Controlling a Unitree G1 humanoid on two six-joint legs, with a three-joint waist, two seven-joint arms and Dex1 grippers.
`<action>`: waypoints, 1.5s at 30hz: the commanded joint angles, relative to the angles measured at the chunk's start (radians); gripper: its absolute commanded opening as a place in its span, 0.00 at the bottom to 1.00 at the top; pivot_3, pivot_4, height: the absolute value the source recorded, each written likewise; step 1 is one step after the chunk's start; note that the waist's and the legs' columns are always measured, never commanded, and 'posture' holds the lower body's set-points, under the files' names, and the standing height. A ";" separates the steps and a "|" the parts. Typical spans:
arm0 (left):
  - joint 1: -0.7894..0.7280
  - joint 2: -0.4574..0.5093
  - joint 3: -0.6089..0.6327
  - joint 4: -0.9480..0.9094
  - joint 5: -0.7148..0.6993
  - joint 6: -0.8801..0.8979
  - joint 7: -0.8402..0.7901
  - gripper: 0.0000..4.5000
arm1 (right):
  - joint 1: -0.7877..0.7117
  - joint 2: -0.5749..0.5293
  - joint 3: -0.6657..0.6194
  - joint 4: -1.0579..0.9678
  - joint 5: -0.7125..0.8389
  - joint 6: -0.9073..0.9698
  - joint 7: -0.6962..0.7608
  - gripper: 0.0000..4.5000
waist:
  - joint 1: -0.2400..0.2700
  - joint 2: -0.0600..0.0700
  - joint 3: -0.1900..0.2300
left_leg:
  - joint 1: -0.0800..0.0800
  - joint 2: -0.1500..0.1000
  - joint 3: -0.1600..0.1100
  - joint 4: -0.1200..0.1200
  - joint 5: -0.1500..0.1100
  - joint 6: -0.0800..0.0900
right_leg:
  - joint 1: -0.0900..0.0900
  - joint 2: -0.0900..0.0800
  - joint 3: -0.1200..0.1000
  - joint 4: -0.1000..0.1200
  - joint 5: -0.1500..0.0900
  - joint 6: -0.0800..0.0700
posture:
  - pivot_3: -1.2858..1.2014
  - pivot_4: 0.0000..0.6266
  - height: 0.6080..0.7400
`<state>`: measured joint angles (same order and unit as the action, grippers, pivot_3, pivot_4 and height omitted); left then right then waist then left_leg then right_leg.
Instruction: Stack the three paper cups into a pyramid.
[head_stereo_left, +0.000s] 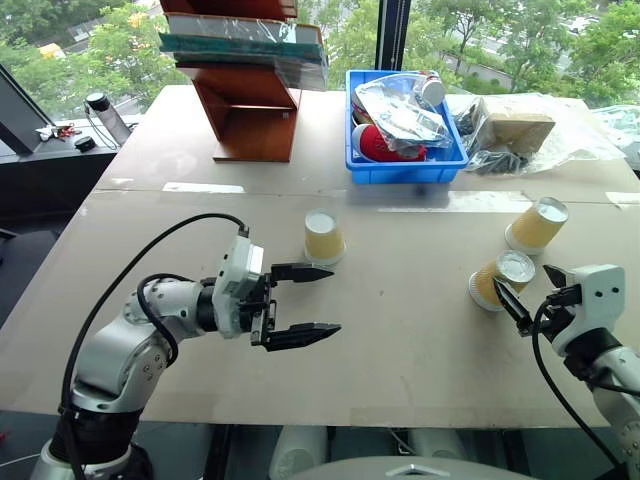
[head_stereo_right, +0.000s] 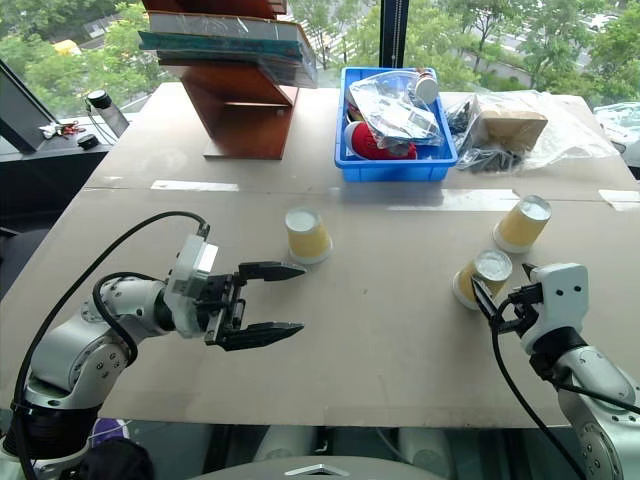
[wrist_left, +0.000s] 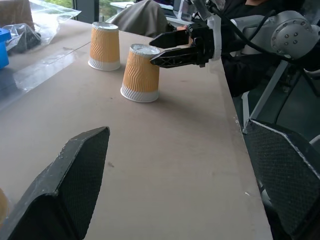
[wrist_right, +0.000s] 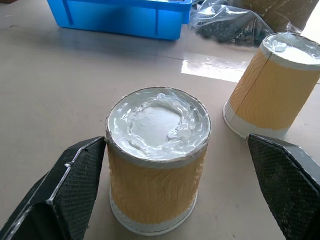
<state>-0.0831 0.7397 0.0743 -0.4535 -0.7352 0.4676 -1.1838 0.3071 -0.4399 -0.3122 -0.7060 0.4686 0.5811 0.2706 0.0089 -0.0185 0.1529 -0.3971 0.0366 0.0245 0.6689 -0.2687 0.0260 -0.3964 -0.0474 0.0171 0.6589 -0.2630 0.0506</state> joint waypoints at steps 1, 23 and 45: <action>0.002 0.011 0.038 -0.038 -0.033 -0.010 -0.004 1.00 | -0.034 0.006 0.002 0.053 -0.018 -0.048 0.019 0.99 | 0.002 0.000 0.000 | 0.000 0.000 0.000 0.000 0.000 0.000 | 0.000 0.000 0.000 0.000 0.000 0.000 | 0.52 0.24 1.00; 0.138 -0.028 0.138 0.083 -0.013 -0.198 -0.125 1.00 | -0.259 -0.101 0.286 0.028 -0.004 -0.035 0.254 0.41 | -0.022 0.001 0.001 | 0.001 0.001 0.000 0.000 0.000 0.000 | 0.000 0.001 0.000 0.001 0.001 0.002 | 0.52 0.24 1.00; 0.238 0.027 0.234 -0.057 -0.103 -0.079 0.003 1.00 | -0.567 -0.050 0.564 0.201 -0.062 0.033 0.364 0.41 | -0.025 -0.001 0.001 | 0.000 0.001 -0.001 0.000 0.000 0.000 | 0.000 0.000 -0.001 0.001 0.002 0.002 | 0.52 0.24 1.00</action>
<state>0.1492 0.7676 0.2844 -0.4858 -0.8273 0.4047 -1.1744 -0.2365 -0.5016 0.2393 -0.4882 0.4024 0.6126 0.6306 -0.0157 -0.0194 0.1544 -0.3970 0.0372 0.0232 0.6688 -0.2688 0.0260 -0.3968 -0.0477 0.0157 0.6599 -0.2613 0.0530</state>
